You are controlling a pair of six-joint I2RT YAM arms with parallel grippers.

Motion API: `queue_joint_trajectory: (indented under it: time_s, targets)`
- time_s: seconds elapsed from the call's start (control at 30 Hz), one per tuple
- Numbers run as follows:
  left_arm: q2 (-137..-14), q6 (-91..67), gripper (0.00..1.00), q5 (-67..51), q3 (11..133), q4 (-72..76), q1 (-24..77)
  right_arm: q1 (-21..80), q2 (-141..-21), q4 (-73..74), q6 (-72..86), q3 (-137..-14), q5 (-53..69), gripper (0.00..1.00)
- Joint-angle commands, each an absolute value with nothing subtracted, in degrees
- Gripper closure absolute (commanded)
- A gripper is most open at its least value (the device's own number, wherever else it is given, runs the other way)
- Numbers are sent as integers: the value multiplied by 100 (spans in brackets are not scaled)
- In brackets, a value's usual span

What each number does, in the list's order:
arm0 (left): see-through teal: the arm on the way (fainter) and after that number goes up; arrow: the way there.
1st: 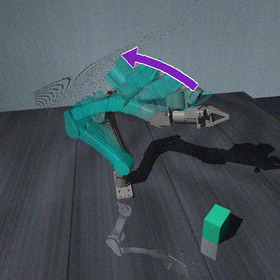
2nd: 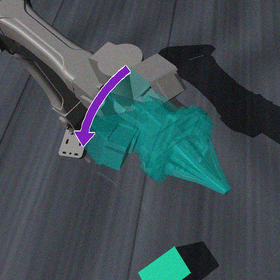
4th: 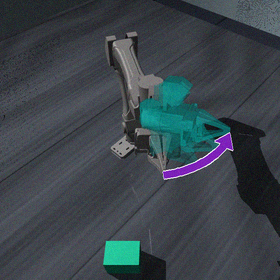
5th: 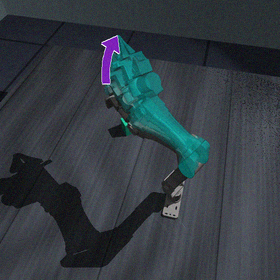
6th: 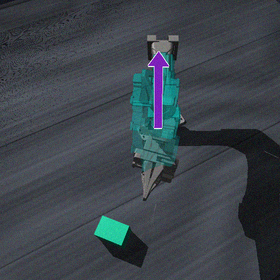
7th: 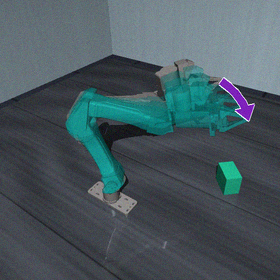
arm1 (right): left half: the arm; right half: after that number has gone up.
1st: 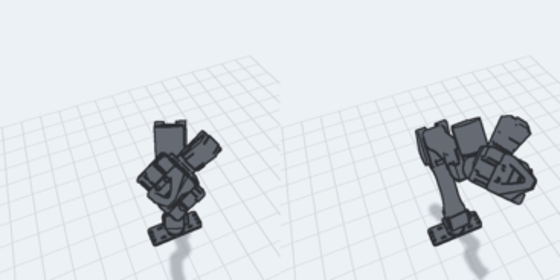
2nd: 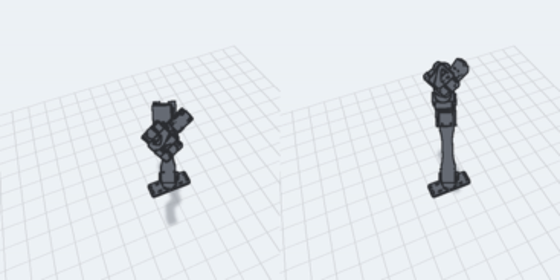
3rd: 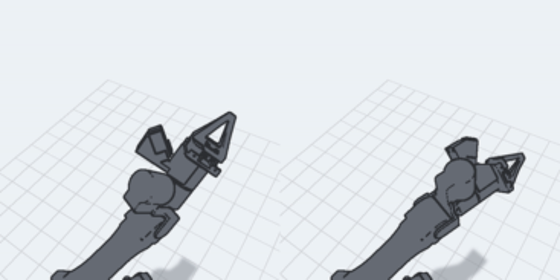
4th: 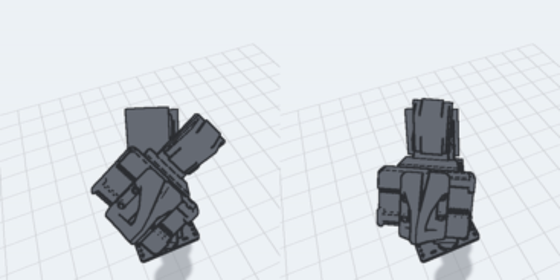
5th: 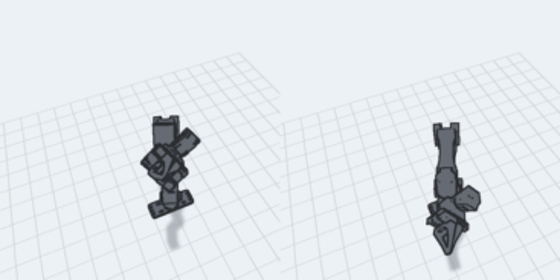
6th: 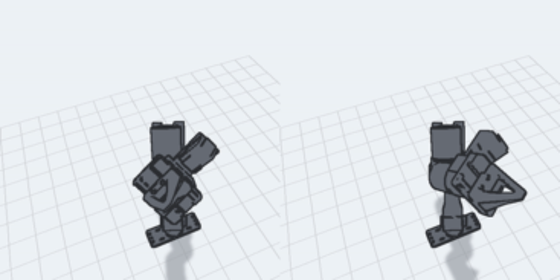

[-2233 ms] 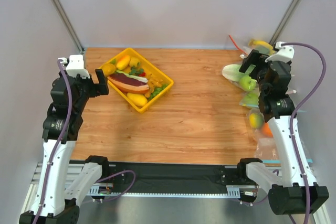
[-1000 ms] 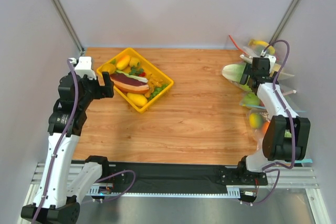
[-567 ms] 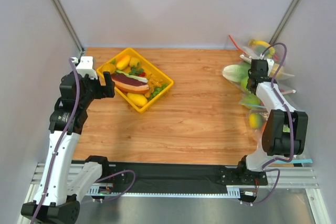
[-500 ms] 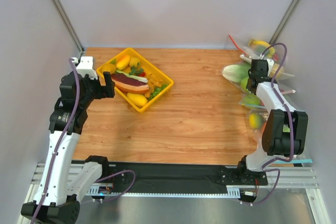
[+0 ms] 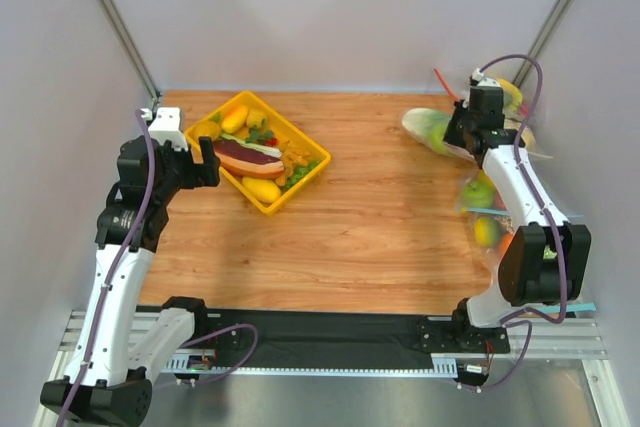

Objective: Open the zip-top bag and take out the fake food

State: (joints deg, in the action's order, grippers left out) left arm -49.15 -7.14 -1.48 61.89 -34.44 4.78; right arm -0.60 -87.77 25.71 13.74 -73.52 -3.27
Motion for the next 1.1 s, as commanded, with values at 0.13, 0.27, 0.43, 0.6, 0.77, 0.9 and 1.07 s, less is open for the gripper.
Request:
queue_joint_trajectory:
  time_s: [0.13, 0.27, 0.43, 0.6, 0.77, 0.9, 1.07]
  targets:
    - [-4860, -712, 1, -386, 6240, -3384, 448, 544, -8719, 2374, 1757, -7840, 701, 100]
    - [-4904, -957, 1, -861, 6179, -3208, 483, 869, -8850, 2233, 1960, -7831, 844, 100]
    - [-4975, -958, 1, -871, 6205, -3199, 738, 1335, -9175, 2110, 2100, -7936, 975, 100]
    - [-5001, -1028, 1, -729, 6179, -3173, 1106, 1608, -9334, 1951, 2250, -7989, 1090, 100]
    - [-5176, -1160, 1, -642, 6135, -2954, 1686, 1810, -9466, 1679, 2698, -7972, 1309, 100]
    - [-5492, -1397, 1, -308, 5942, -2620, 2616, 2047, -9527, 1442, 2935, -7937, 1318, 100]
    - [-6309, -1933, 1, -755, 5853, -1724, 3225, 2337, -9580, 1125, 3260, -7901, 1301, 100]
